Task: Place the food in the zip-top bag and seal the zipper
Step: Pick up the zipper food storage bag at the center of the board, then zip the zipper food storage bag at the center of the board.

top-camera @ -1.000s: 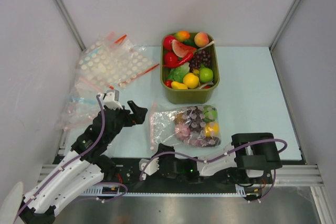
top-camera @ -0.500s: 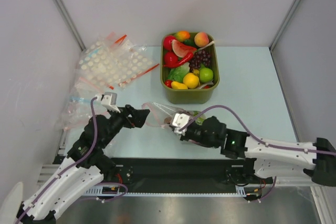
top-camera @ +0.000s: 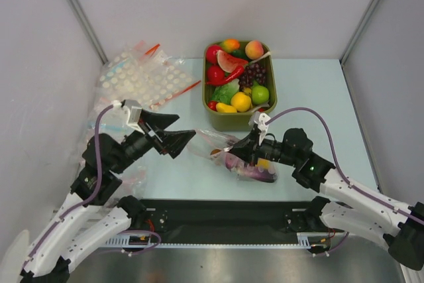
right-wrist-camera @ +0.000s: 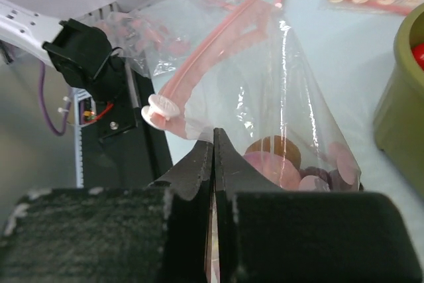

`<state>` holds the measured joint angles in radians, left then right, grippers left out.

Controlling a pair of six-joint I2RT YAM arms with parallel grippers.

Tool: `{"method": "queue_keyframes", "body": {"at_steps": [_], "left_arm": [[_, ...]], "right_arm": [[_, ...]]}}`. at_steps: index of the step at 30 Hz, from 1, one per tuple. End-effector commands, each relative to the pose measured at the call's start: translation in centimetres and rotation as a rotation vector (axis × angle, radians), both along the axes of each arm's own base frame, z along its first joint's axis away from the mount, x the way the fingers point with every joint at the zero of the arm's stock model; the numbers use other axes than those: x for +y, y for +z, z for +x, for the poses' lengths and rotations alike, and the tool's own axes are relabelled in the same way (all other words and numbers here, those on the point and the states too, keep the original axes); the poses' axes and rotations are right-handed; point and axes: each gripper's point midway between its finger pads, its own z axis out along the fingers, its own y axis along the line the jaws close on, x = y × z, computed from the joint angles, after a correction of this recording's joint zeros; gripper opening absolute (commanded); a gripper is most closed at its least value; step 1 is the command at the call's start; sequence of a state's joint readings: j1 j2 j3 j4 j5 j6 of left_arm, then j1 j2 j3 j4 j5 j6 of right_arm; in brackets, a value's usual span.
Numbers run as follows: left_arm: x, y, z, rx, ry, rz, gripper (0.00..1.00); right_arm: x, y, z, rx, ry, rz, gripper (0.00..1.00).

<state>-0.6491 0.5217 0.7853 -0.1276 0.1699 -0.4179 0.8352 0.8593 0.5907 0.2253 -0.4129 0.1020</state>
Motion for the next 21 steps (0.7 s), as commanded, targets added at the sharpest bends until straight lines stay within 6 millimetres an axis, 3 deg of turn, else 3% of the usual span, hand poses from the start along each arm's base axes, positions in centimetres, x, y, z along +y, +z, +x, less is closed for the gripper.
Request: {"method": "queue_keyframes", "body": {"at_steps": [1, 2, 4, 5, 8, 10, 15, 17, 21], "left_arm": [[-3.1, 2.8, -2.1, -0.126, -0.242, 0.095, 1.00], [-3.3, 4.2, -2.4, -0.184, -0.262, 0.116, 1.00], [-3.8, 3.7, -0.8, -0.159, -0.238, 0.178, 1.00], [-3.9, 4.6, -0.5, -0.202, -0.228, 0.197, 1.00], [-5.9, 4.2, -0.4, -0.275, -0.339, 0.266, 0.99], [-7.1, 4.6, -1.7, -0.326, -0.445, 0.286, 0.95], [-10.5, 2.4, -3.2, -0.411, -0.571, 0.360, 0.82], [-11.2, 0.8, -3.6, -0.427, -0.603, 0.381, 0.82], [-11.4, -0.1, -3.9, -0.472, -0.624, 0.389, 0.80]], "right_arm": [[0.5, 3.5, -1.1, 0.088, 0.105, 0.111, 0.00], [0.5, 3.5, -1.4, 0.098, 0.124, 0.114, 0.00], [0.1, 4.0, -1.2, 0.110, 0.121, 0.134, 0.00], [0.0, 4.1, -1.3, 0.113, 0.123, 0.138, 0.00], [-0.4, 4.6, -1.3, 0.114, 0.116, 0.157, 0.00], [-0.6, 4.9, -1.2, 0.117, 0.112, 0.174, 0.00], [-0.8, 5.3, -1.5, 0.126, 0.126, 0.192, 0.00], [-0.9, 5.4, -1.6, 0.128, 0.127, 0.196, 0.00], [-1.0, 5.6, -1.8, 0.124, 0.130, 0.204, 0.00]]}}
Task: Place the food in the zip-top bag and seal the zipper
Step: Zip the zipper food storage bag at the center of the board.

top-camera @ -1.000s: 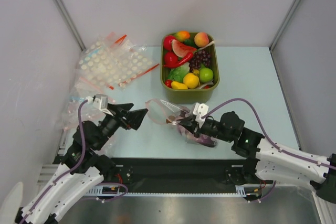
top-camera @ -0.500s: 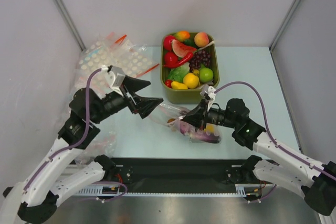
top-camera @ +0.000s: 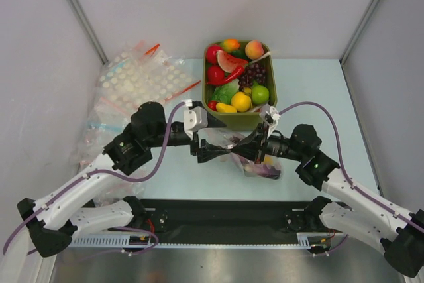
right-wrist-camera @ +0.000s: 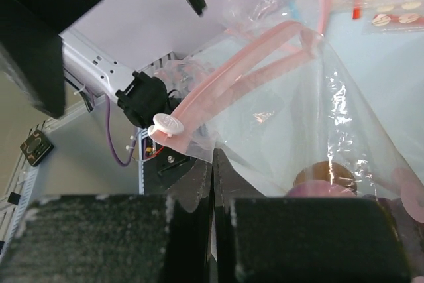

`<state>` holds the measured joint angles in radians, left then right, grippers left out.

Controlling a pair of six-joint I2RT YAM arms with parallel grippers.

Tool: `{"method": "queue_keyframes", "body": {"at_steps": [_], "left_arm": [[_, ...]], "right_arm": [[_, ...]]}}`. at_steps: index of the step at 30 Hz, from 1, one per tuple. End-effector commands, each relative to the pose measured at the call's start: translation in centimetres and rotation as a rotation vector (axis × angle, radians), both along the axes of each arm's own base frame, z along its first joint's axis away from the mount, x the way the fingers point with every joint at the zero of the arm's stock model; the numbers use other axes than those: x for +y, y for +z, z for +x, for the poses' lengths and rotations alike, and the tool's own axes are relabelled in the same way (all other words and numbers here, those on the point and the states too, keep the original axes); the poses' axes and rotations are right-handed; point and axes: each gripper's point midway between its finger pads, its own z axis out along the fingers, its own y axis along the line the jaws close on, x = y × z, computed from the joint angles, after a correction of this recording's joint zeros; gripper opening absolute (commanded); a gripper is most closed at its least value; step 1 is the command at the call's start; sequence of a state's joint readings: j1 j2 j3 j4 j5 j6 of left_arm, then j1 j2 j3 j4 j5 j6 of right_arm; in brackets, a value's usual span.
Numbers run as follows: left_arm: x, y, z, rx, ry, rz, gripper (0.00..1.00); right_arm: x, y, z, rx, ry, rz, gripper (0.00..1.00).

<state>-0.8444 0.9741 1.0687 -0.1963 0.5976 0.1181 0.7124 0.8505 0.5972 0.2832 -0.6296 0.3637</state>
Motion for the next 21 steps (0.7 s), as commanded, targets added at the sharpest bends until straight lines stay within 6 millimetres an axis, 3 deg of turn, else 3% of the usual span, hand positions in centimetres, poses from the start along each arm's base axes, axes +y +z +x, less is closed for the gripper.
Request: {"method": "queue_keyframes", "body": {"at_steps": [1, 2, 3, 8, 13, 21], "left_arm": [[0.0, 1.0, -0.6, -0.138, -0.058, -0.037, 0.77], [0.0, 0.5, -0.7, -0.136, -0.064, -0.034, 0.69], [-0.1, 0.4, -0.8, -0.134, -0.067, -0.032, 0.67], [-0.4, -1.1, -0.5, -0.108, -0.067, -0.010, 0.64], [-0.5, -1.0, -0.4, -0.126, -0.065, -0.018, 0.57], [-0.8, -1.4, -0.6, -0.129, -0.083, -0.013, 0.54]], "right_arm": [[-0.3, 3.6, -0.8, -0.079, 0.024, 0.092, 0.00], [-0.3, 3.5, -0.8, -0.078, 0.022, 0.092, 0.00], [-0.4, 3.8, -0.8, -0.084, 0.019, 0.100, 0.00], [-0.6, 3.8, -0.9, -0.092, 0.013, 0.115, 0.00], [-0.5, 3.9, -1.0, -0.088, 0.016, 0.118, 0.00], [-0.4, 3.8, -0.9, -0.079, 0.023, 0.117, 0.00]]}}
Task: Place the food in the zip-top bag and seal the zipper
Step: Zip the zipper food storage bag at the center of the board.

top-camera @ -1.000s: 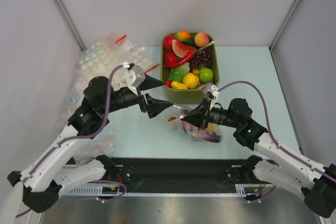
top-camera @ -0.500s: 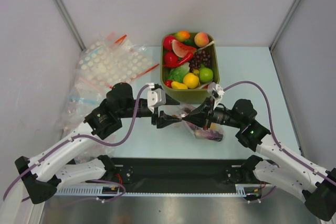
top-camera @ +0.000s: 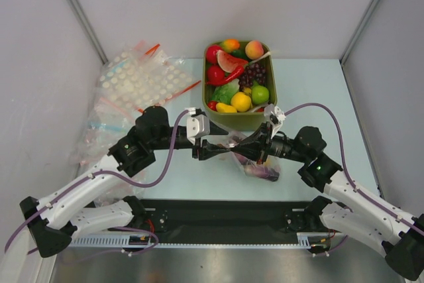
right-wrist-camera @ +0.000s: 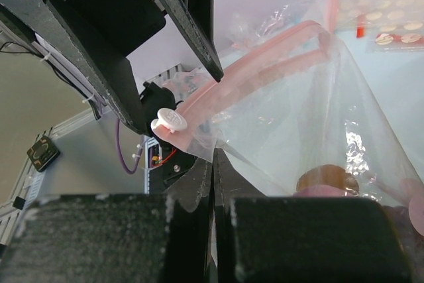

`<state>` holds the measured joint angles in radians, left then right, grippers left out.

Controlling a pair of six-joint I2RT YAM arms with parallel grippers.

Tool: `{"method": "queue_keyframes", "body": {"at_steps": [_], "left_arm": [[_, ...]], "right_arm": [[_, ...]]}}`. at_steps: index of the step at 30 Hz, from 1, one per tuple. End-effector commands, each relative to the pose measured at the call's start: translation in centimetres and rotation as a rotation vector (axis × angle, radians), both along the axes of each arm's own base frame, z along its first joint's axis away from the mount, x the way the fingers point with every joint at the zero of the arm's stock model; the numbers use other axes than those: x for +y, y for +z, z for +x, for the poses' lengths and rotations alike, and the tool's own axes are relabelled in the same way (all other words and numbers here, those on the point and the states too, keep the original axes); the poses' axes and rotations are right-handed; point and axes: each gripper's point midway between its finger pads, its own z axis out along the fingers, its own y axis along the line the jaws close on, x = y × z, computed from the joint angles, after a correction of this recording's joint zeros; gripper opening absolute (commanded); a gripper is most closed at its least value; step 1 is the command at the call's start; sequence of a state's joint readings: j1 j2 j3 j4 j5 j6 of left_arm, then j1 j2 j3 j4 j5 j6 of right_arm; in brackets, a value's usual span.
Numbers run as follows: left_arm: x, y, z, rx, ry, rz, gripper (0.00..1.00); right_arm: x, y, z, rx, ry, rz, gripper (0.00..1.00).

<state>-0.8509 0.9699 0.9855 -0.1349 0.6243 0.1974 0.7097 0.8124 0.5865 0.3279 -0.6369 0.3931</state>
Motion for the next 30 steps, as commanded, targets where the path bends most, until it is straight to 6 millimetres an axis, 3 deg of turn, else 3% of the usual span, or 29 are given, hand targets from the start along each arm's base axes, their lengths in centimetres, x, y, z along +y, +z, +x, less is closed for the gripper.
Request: {"method": "queue_keyframes", "body": {"at_steps": [1, 10, 16, 23, 30], "left_arm": [[-0.5, 0.8, -0.4, -0.062, -0.043, -0.029, 0.53], [-0.9, 0.3, -0.3, -0.048, -0.053, -0.015, 0.43], [-1.3, 0.0, -0.2, -0.034, -0.073, 0.012, 0.27], [-1.3, -0.3, 0.0, -0.034, -0.073, 0.039, 0.00], [-1.0, -0.2, 0.2, -0.040, -0.046, 0.042, 0.00]], "right_arm": [[0.0, 2.2, -0.3, -0.049, 0.017, 0.064, 0.00], [0.2, 1.9, -0.1, -0.037, 0.017, 0.059, 0.00], [0.3, 1.8, 0.0, -0.031, 0.019, 0.056, 0.00], [0.2, 1.9, -0.1, -0.045, 0.016, 0.054, 0.00], [-0.7, 2.4, 0.2, -0.078, -0.047, 0.075, 0.00]]}}
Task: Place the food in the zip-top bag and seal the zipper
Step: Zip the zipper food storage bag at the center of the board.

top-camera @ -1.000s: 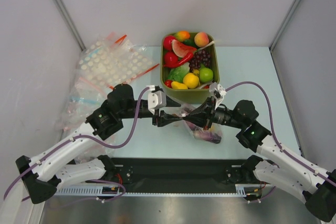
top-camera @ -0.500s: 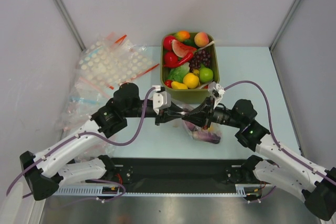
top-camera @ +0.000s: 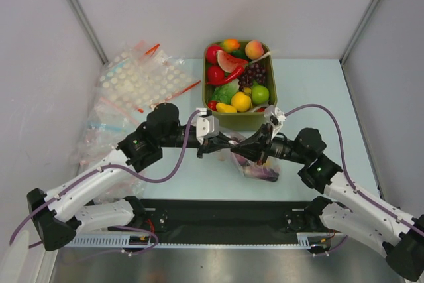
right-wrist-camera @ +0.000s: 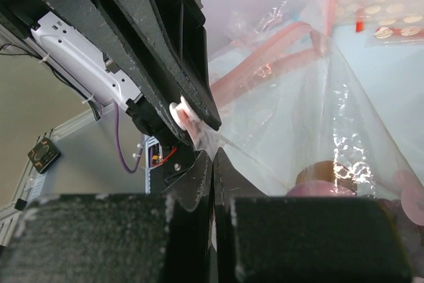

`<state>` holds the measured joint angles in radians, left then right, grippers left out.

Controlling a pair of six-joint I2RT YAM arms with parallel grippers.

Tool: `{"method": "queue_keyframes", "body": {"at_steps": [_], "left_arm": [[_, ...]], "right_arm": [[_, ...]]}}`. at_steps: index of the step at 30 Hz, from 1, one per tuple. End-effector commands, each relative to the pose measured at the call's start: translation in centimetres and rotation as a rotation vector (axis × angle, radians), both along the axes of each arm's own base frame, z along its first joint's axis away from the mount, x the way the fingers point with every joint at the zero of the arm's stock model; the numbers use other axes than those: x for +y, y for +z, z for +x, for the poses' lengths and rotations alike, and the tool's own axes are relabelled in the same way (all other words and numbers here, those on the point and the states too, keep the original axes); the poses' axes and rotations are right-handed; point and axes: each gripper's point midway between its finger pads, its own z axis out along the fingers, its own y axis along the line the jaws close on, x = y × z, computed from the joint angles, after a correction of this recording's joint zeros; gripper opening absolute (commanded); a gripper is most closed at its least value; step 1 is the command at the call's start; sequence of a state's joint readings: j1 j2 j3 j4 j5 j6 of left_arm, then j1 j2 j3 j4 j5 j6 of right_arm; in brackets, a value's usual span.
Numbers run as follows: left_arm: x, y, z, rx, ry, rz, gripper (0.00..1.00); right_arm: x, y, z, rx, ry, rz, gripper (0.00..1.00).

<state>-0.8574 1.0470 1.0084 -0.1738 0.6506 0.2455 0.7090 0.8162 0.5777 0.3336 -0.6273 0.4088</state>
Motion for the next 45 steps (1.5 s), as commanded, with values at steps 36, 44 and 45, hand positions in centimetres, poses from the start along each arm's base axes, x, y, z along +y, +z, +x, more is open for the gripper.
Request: {"method": "queue_keyframes", "body": {"at_steps": [36, 44, 45], "left_arm": [[0.7, 1.3, 0.8, -0.050, 0.062, -0.003, 0.00], [1.0, 1.1, 1.7, -0.047, 0.118, 0.009, 0.00], [1.0, 1.1, 1.9, -0.045, 0.132, 0.011, 0.00]], "right_arm": [[-21.6, 7.1, 4.0, -0.163, -1.121, 0.383, 0.00], [-25.1, 6.1, 4.3, -0.096, -1.300, 0.404, 0.00], [-25.2, 6.0, 4.3, -0.092, -1.309, 0.403, 0.00]]}}
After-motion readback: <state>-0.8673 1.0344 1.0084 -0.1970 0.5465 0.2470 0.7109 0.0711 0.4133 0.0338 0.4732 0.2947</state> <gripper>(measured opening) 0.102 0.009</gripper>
